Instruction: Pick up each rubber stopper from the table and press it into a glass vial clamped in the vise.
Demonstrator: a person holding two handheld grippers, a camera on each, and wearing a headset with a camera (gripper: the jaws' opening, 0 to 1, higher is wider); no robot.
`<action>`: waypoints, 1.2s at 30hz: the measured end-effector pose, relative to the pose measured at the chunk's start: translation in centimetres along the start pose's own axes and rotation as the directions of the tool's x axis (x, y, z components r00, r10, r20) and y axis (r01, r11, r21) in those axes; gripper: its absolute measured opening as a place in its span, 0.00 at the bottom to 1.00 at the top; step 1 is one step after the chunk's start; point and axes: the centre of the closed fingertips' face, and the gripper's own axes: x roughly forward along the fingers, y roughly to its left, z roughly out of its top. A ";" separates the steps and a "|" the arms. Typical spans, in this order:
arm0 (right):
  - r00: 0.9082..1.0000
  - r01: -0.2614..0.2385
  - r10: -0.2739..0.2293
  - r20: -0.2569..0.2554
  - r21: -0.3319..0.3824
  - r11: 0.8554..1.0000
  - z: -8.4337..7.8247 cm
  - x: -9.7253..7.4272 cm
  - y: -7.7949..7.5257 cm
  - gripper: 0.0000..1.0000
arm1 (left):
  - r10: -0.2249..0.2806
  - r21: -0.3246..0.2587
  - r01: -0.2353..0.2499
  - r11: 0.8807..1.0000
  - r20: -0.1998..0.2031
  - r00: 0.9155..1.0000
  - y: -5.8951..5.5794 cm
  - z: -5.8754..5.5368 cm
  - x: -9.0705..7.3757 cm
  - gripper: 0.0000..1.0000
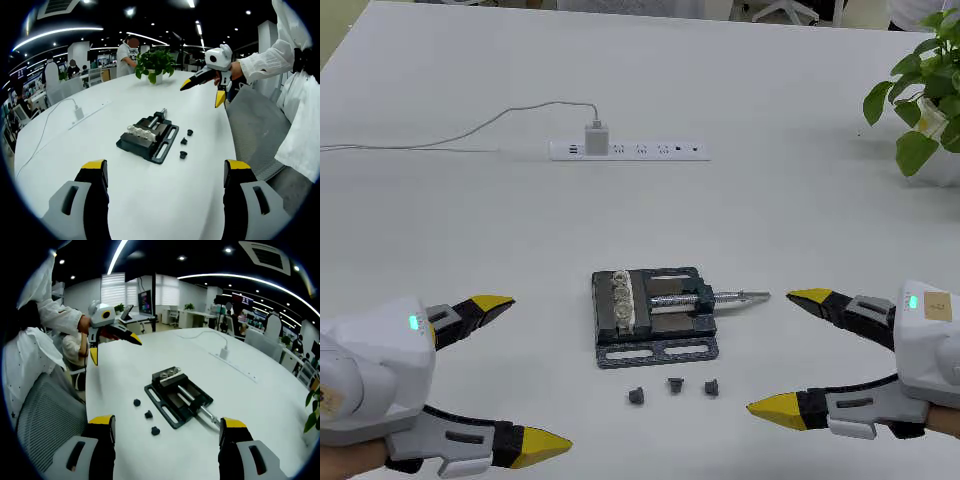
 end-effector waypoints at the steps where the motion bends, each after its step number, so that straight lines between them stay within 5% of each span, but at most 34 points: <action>1: 1.000 0.000 0.000 0.000 0.001 1.000 0.0 0.0 0.0 0.84 | 0.001 0.000 -0.001 1.000 -0.001 1.000 0.0 0.0 0.0 0.96; 26: 1.000 0.003 -0.004 0.003 0.010 1.000 -0.1 -0.1 0.0 0.83 | -0.035 0.016 0.035 0.999 -0.018 0.999 -0.4 -0.2 1.0 0.87; 36: 1.000 0.007 -0.007 0.009 0.015 1.000 -0.1 -0.2 0.0 0.82 | -0.054 0.025 0.054 0.998 -0.027 0.998 -0.8 -0.1 1.7 0.76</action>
